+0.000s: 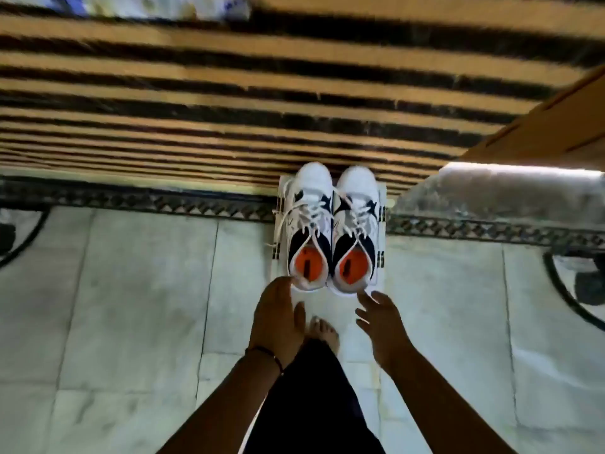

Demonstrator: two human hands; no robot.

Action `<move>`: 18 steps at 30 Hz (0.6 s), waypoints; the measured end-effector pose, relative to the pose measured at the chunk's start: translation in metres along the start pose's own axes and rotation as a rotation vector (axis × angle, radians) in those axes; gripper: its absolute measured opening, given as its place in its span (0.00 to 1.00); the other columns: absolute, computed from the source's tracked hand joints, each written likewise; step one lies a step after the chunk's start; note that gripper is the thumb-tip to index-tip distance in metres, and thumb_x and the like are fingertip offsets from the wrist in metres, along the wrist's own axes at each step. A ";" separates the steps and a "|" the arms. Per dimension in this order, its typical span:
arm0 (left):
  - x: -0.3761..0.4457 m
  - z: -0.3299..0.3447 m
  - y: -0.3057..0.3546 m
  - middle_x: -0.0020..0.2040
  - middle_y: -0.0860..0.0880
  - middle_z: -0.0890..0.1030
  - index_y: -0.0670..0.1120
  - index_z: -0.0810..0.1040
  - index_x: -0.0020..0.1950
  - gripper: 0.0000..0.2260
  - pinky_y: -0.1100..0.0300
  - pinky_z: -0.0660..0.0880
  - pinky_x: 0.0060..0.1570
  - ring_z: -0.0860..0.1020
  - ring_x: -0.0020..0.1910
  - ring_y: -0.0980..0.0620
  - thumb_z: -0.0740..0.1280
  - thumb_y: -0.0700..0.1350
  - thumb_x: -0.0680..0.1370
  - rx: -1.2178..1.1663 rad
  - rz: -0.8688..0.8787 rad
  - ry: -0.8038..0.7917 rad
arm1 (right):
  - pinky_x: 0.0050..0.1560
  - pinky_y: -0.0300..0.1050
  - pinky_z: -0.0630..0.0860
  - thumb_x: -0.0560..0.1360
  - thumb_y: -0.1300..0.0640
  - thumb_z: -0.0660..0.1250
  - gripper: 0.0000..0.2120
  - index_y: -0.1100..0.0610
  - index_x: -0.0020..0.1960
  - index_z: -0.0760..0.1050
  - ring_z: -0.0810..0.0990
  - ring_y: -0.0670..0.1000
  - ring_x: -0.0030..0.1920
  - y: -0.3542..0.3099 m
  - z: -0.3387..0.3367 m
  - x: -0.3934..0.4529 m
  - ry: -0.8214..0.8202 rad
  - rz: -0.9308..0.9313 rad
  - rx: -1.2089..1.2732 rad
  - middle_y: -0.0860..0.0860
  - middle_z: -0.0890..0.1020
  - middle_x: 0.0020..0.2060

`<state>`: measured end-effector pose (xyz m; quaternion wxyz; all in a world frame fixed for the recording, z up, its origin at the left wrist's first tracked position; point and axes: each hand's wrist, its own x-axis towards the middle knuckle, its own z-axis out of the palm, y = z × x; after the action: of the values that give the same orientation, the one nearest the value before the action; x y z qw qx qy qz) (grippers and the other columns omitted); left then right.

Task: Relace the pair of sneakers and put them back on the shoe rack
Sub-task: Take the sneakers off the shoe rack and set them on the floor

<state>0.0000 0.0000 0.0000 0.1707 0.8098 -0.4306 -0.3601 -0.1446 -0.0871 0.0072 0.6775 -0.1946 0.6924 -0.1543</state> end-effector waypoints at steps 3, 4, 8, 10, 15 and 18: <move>0.022 0.024 -0.009 0.67 0.41 0.71 0.41 0.65 0.68 0.21 0.58 0.63 0.68 0.69 0.67 0.44 0.61 0.45 0.76 -0.088 -0.094 0.017 | 0.45 0.45 0.73 0.77 0.59 0.61 0.11 0.58 0.59 0.67 0.75 0.55 0.42 0.008 0.008 0.041 -0.027 0.110 0.149 0.56 0.75 0.48; 0.029 0.027 -0.009 0.68 0.42 0.70 0.42 0.63 0.69 0.22 0.57 0.64 0.68 0.68 0.67 0.45 0.61 0.46 0.76 -0.135 -0.131 0.024 | 0.44 0.46 0.75 0.77 0.59 0.62 0.13 0.60 0.60 0.68 0.77 0.55 0.40 0.009 0.010 0.051 -0.018 0.114 0.156 0.57 0.76 0.48; 0.042 0.043 -0.008 0.73 0.44 0.64 0.46 0.55 0.73 0.28 0.54 0.63 0.70 0.65 0.71 0.47 0.60 0.51 0.76 -0.332 -0.286 0.065 | 0.41 0.48 0.79 0.75 0.59 0.64 0.19 0.59 0.65 0.66 0.79 0.57 0.39 0.019 0.014 0.074 0.051 0.046 0.088 0.58 0.79 0.45; 0.050 0.049 -0.009 0.72 0.44 0.66 0.48 0.53 0.73 0.31 0.47 0.67 0.68 0.68 0.69 0.44 0.61 0.55 0.75 -0.461 -0.413 0.057 | 0.39 0.48 0.80 0.74 0.59 0.66 0.19 0.58 0.64 0.67 0.79 0.56 0.37 0.019 0.015 0.082 0.069 -0.018 0.026 0.60 0.79 0.49; 0.068 0.060 -0.005 0.61 0.39 0.77 0.54 0.59 0.70 0.38 0.39 0.75 0.56 0.79 0.54 0.36 0.67 0.65 0.65 -0.815 -0.724 0.054 | 0.37 0.48 0.81 0.72 0.62 0.67 0.24 0.53 0.66 0.65 0.80 0.62 0.49 0.022 0.012 0.089 0.034 -0.104 -0.075 0.58 0.76 0.56; 0.072 0.064 0.001 0.51 0.42 0.80 0.51 0.63 0.68 0.25 0.45 0.80 0.46 0.82 0.42 0.39 0.66 0.47 0.73 -0.872 -0.742 0.096 | 0.39 0.49 0.80 0.72 0.62 0.67 0.26 0.50 0.67 0.65 0.79 0.63 0.52 0.021 0.008 0.091 0.001 -0.077 -0.071 0.58 0.76 0.58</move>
<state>-0.0207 -0.0577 -0.0750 0.3701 0.7770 0.0790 -0.5030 -0.1384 -0.1118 -0.0828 0.6633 -0.2448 0.6898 -0.1556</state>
